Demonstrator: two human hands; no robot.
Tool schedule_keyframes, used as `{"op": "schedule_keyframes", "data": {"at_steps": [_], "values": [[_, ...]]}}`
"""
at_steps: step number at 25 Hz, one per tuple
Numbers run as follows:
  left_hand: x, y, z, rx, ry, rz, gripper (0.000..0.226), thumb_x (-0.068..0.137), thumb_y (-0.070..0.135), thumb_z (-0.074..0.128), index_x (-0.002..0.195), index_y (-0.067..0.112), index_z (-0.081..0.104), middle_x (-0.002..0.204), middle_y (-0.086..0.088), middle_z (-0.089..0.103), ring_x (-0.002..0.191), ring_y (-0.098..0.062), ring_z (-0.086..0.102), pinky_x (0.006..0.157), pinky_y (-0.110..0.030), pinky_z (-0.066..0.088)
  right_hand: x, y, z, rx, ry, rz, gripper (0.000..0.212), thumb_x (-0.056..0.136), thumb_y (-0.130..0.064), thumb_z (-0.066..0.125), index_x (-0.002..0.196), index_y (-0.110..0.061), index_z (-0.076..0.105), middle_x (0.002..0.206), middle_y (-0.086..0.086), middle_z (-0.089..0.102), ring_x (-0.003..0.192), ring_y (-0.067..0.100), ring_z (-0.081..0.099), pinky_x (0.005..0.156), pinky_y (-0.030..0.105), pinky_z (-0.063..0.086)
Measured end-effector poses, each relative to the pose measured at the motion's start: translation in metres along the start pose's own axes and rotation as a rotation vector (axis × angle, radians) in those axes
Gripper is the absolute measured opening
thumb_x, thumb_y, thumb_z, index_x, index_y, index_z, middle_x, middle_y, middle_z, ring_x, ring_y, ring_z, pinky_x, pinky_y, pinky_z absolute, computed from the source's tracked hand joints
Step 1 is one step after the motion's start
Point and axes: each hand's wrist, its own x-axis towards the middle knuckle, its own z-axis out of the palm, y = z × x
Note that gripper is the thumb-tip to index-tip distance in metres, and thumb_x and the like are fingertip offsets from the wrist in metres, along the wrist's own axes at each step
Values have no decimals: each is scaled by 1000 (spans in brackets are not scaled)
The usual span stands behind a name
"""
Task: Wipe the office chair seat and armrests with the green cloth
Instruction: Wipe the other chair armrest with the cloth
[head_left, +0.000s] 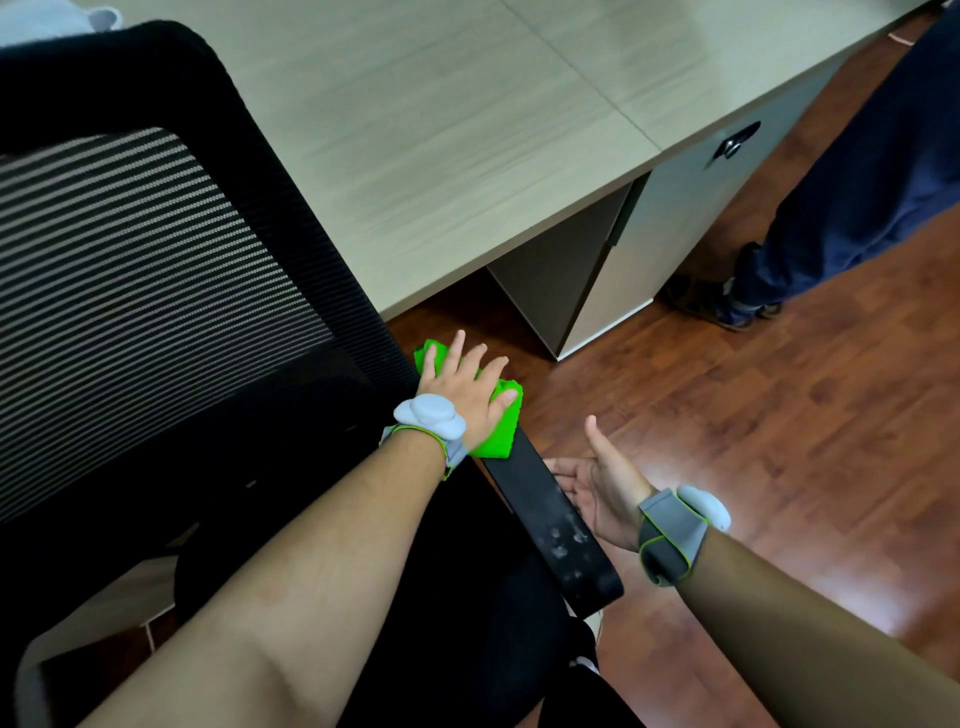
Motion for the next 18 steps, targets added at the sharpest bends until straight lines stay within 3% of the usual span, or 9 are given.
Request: {"op": "schedule_keyframes", "data": {"at_steps": [6, 10, 13, 18], "values": [[-18, 16, 3, 20, 35, 34, 60, 94, 54, 26, 145, 23, 30, 154, -4, 28, 147, -28, 4, 117, -49, -1, -1, 0, -6, -25, 14, 8, 99, 80, -77, 3, 110, -2, 62, 93, 13, 68, 75, 19, 67, 77, 31, 49], [-38, 34, 11, 30, 77, 134, 63, 91, 58, 22, 140, 24, 40, 150, -3, 37, 147, -27, 11, 117, -48, 4, -7, -1, -11, -67, 32, 32, 98, 79, -78, 2, 106, -5, 61, 94, 11, 67, 75, 18, 68, 74, 29, 49], [-30, 26, 11, -7, 56, 162, 56, 92, 58, 30, 141, 31, 38, 152, 4, 34, 148, -21, 7, 116, -43, -2, -10, 2, -11, -66, 41, 19, 97, 79, -77, 2, 108, -4, 59, 99, 12, 63, 80, 20, 65, 77, 29, 48], [-30, 26, 8, -32, 53, 92, 53, 93, 56, 33, 140, 31, 39, 153, 5, 31, 148, -19, 6, 116, -41, -2, -13, 3, -7, -87, 76, -6, 91, 81, -76, 3, 95, -10, 62, 93, 8, 65, 69, 15, 67, 70, 28, 49]]}}
